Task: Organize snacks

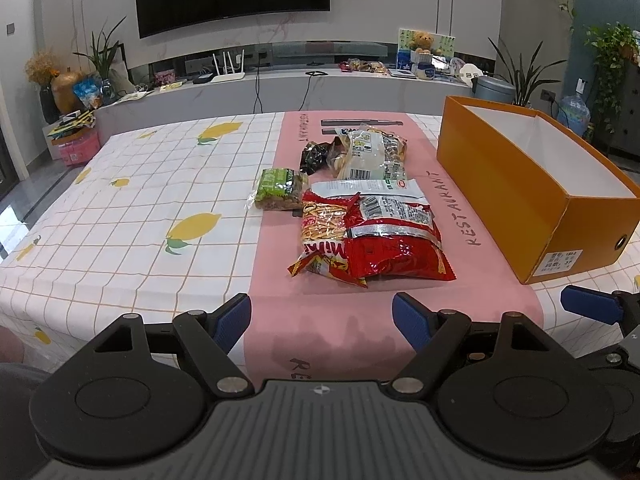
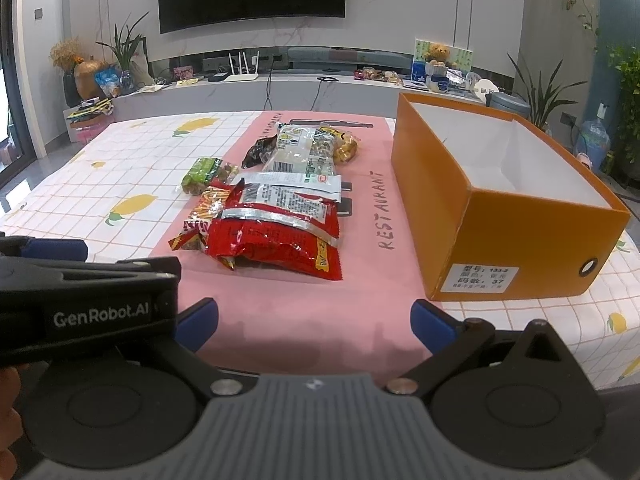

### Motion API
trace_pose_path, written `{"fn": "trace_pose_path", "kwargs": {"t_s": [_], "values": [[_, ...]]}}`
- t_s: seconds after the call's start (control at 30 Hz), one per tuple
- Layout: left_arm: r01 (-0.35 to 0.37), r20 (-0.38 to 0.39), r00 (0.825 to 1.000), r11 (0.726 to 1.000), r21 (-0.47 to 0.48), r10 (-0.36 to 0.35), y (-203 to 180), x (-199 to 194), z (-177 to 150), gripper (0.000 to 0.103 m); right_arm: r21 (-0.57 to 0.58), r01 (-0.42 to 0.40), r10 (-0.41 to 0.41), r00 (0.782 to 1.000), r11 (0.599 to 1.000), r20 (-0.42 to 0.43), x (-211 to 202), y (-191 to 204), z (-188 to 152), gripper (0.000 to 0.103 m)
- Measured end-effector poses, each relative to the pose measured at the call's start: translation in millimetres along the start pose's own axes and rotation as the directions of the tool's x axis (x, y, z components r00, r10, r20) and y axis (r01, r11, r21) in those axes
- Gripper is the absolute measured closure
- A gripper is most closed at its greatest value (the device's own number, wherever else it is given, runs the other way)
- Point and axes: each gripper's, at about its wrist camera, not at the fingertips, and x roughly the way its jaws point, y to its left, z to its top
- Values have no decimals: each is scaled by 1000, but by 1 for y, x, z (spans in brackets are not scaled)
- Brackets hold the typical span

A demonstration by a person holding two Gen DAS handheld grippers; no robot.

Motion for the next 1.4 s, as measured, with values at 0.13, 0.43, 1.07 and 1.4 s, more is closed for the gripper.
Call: {"fn": "trace_pose_path", "kwargs": {"t_s": [0.13,0.43,1.07,1.4], "values": [[-2,2,1000,1000,2,2,-1,0,0,9,1,-2,2,1000,1000,-1,0,0,0,3],[-1,4,1000,1000,0,1,-1,0,0,9,2,-2,2,1000,1000,3,0,0,0,3],[-99,40,994,995,5,99,18,6,13,9,8,26,-26,999,1000,42,3,-18,12,3],[-104,-18,995,988,-116,102,58,33,35,9,38,-64,63,998,997,28,34,-33,28,3]]}}
